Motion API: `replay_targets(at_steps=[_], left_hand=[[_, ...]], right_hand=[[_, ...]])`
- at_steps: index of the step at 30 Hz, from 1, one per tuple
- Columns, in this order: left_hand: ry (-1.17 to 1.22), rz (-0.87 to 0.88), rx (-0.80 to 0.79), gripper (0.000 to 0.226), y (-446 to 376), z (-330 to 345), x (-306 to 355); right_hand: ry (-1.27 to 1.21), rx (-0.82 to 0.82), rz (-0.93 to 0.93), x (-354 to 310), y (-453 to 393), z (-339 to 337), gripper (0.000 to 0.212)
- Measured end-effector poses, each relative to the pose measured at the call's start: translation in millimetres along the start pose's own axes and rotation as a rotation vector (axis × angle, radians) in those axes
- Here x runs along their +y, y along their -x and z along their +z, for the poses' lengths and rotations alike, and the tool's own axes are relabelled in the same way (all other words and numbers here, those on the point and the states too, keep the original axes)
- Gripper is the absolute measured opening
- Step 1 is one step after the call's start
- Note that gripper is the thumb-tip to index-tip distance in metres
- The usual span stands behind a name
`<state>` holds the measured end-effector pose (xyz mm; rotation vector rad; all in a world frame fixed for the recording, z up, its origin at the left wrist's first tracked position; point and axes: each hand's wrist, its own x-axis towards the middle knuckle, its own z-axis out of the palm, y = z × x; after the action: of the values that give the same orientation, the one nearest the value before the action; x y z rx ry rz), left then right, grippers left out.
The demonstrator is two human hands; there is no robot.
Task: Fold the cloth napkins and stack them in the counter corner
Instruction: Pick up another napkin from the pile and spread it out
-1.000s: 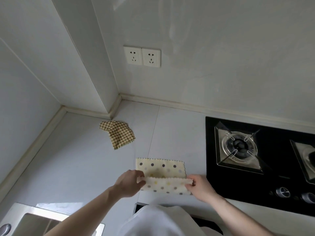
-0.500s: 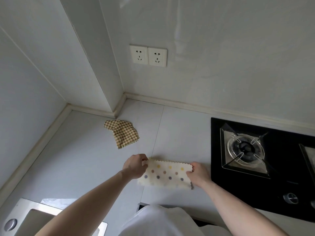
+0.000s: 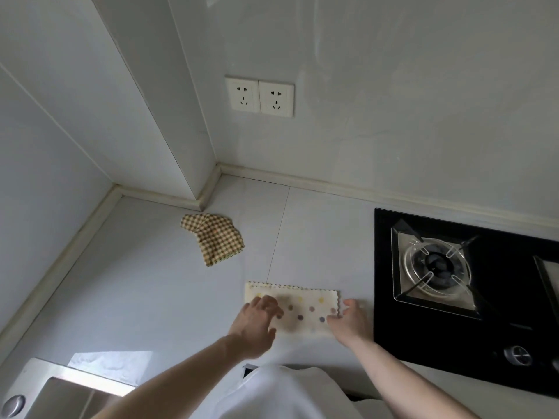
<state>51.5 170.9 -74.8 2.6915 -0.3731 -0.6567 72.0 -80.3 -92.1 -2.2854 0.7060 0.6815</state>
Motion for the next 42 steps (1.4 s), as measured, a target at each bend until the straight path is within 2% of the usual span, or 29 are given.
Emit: replay_targets(at_steps=[4,9,12,16,22,28,33,42], left_hand=[[0.011,0.018,-0.105,0.056,10,19,0],[0.001,0.016,-0.124,0.061,13,21,4],[0.008,0.021,-0.126,0.063,14,20,4],[0.016,0.026,-0.141,0.064,15,20,5],[0.001,0.056,-0.165,0.064,15,23,7],[0.064,0.019,-0.011,0.057,9,26,22],[0.023,0.023,-0.082,0.065,14,35,30],[0.051,0.050,-0.204,0.071,14,27,22]], right_hand=[[-0.176,-0.022,0.112,-2,3,8,0.064],[-0.219,-0.027,0.127,-7,4,2,0.018],[-0.209,-0.089,0.122,-4,3,5,0.010],[-0.183,-0.152,0.127,4,7,12,0.016],[-0.334,-0.070,0.095,7,25,1,0.008],[-0.467,0.035,0.066,20,25,-30,0.015],[-0.523,0.085,0.021,19,24,-41,0.013],[-0.393,-0.022,-0.124,-32,43,-5,0.010]])
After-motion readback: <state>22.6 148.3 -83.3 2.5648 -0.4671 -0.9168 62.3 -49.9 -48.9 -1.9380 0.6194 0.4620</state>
